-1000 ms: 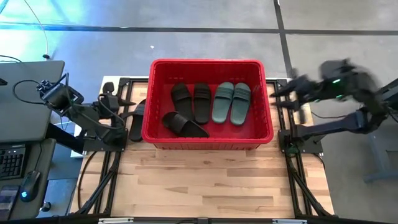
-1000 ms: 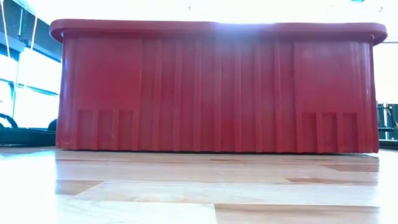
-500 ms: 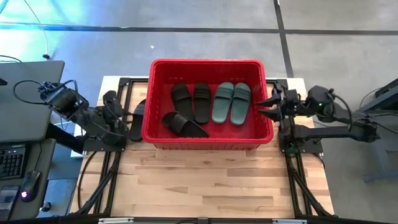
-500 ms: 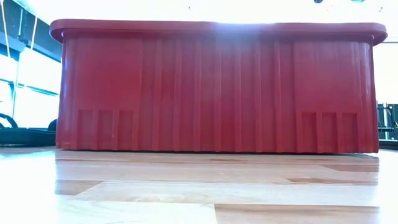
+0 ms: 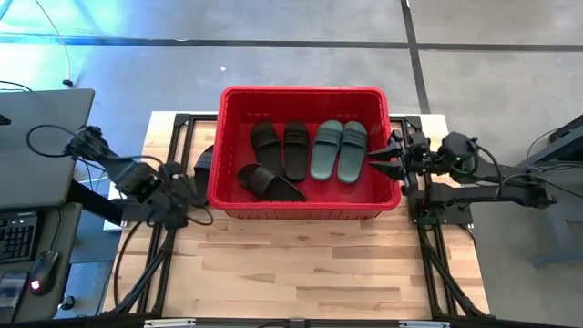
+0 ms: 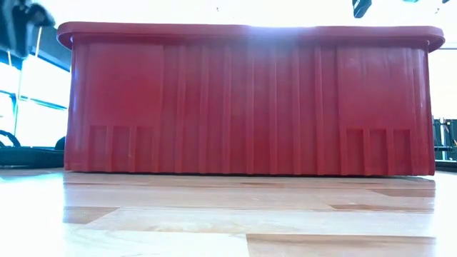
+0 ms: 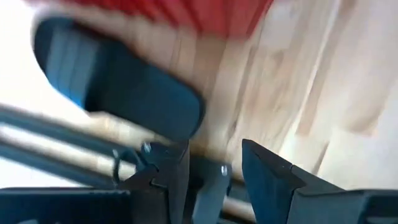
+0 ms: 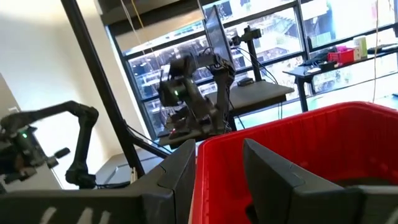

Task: Pick and place slides into bin
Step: Put the black slide into the red container

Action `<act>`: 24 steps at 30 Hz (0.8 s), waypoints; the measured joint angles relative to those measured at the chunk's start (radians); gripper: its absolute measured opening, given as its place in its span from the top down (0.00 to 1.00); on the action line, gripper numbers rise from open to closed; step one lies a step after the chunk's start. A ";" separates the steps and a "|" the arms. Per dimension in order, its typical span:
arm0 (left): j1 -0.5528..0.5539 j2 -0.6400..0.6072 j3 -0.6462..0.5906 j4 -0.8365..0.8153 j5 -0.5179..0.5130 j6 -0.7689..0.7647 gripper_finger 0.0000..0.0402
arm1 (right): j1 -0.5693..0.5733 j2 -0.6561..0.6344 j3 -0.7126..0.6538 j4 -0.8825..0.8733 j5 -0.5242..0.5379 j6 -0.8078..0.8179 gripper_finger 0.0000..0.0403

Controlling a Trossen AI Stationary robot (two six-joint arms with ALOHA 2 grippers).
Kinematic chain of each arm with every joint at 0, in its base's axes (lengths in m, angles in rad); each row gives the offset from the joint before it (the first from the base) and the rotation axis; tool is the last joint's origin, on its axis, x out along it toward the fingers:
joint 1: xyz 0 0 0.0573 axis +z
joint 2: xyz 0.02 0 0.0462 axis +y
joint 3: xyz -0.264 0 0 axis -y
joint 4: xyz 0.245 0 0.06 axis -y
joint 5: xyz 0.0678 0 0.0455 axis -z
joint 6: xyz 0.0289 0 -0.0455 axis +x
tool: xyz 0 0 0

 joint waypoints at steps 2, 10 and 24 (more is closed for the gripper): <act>0.000 0.003 -0.054 0.002 0.026 -0.021 0.67 | 0.000 0.000 0.000 0.000 0.000 0.000 0.70; 0.001 0.003 -0.257 0.223 0.037 0.029 0.67 | 0.000 0.001 0.001 0.006 0.000 0.000 0.70; -0.144 0.101 -0.279 0.243 -0.009 0.130 0.67 | 0.000 0.001 0.002 0.010 0.000 0.018 0.70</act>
